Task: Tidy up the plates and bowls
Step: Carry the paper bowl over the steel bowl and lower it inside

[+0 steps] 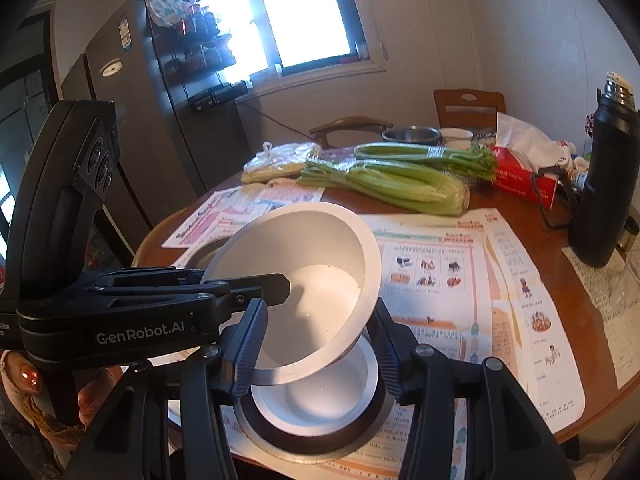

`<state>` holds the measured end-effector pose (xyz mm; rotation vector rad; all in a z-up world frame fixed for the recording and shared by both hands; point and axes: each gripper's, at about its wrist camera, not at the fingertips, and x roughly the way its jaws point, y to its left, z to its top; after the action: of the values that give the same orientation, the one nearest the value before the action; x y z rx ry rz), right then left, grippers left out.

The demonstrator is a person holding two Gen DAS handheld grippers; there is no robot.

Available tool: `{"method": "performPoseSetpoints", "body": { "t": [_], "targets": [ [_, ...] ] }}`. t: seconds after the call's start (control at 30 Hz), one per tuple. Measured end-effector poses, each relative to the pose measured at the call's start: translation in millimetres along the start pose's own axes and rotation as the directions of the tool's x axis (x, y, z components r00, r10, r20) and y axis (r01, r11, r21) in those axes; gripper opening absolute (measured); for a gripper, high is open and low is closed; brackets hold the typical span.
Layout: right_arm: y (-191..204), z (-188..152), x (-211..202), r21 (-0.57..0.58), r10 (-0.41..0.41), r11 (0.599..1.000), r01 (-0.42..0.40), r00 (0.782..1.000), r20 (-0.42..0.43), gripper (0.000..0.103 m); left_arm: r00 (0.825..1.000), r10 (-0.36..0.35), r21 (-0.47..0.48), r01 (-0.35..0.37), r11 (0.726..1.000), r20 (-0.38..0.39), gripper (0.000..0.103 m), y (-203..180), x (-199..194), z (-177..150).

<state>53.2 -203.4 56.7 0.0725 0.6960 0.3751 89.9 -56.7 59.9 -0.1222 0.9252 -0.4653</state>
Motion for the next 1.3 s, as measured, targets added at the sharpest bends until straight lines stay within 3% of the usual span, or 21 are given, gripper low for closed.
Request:
{"method": "performPoseSetpoints", "body": {
  "t": [0.53,1.3],
  "targets": [
    [-4,-31,22,0.014,0.027,1.000,-0.025,0.995,-0.093,0.052,0.997,0.015,-0.057,-0.019,0.998,-0.076,0.026,14,29,-29],
    [-5,-44,38,0.003,0.017,1.000,-0.017,0.990,-0.137,0.052,0.995,0.047,-0.052,-0.051,0.997,-0.086,0.026,15,41,-37]
  ]
}}
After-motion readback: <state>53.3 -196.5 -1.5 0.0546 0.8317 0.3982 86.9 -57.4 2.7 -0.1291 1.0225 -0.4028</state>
